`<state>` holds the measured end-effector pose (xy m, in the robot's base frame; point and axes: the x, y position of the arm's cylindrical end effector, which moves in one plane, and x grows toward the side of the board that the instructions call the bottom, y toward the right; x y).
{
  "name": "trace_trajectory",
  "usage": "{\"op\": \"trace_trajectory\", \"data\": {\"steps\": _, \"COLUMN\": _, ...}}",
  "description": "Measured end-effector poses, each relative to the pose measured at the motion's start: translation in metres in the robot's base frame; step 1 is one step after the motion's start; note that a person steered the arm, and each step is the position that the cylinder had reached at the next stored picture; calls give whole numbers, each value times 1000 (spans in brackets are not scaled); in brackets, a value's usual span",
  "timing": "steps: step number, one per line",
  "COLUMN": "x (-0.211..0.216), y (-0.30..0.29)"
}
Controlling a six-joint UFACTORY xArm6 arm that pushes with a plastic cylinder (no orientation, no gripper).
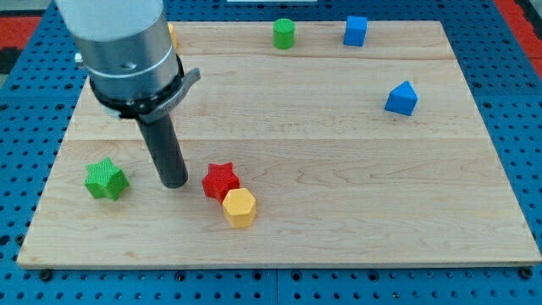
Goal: Push the red star towards bottom right
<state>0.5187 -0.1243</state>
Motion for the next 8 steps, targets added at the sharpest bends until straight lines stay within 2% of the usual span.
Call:
{"op": "trace_trajectory", "data": {"steps": 1, "x": -7, "y": 53}}
{"op": "trace_trajectory", "data": {"steps": 2, "x": -21, "y": 136}}
{"op": "trace_trajectory", "data": {"steps": 3, "x": -22, "y": 139}}
{"op": "trace_trajectory", "data": {"steps": 6, "x": -27, "y": 101}}
{"op": "trace_trajectory", "data": {"steps": 8, "x": -10, "y": 96}}
